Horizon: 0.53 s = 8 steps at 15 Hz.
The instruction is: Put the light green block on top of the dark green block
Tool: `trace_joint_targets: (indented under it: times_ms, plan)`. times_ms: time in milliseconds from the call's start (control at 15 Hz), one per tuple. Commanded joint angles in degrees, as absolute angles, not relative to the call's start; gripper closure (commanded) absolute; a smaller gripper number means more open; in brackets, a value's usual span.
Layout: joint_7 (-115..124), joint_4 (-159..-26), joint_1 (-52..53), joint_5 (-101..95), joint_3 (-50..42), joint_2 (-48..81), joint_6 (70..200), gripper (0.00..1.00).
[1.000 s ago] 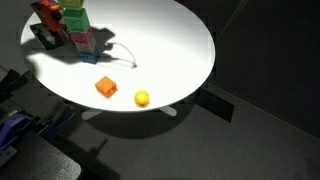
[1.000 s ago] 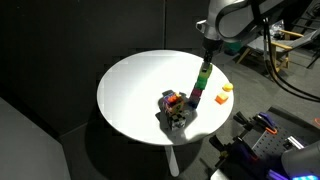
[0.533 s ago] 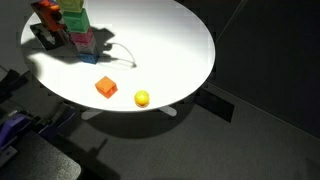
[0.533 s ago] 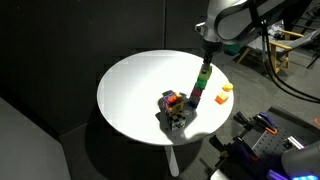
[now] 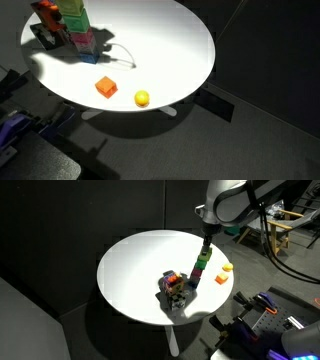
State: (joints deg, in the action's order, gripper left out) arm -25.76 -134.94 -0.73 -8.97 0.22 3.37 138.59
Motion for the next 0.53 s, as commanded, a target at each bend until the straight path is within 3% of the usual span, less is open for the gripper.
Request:
trace_joint_targets:
  times_ms: [0, 133, 200, 267, 400, 467]
  plan:
    - [-23.8, -133.9, -0.6, -10.0, 0.2, 3.7, 137.6, 0.7]
    - [-23.7, -134.0, -0.6, -9.9, 0.2, 3.8, 137.5, 0.7]
    - [-23.6, -134.0, -0.6, -9.9, 0.2, 3.8, 137.5, 0.4]
    - [-23.6, -134.0, -0.7, -9.8, 0.2, 3.8, 137.5, 0.21]
    - [-23.6, -133.9, -0.7, -9.7, 0.2, 3.9, 137.4, 0.15]
    - [-23.6, -133.9, -0.7, -9.7, 0.2, 3.9, 137.4, 0.06]
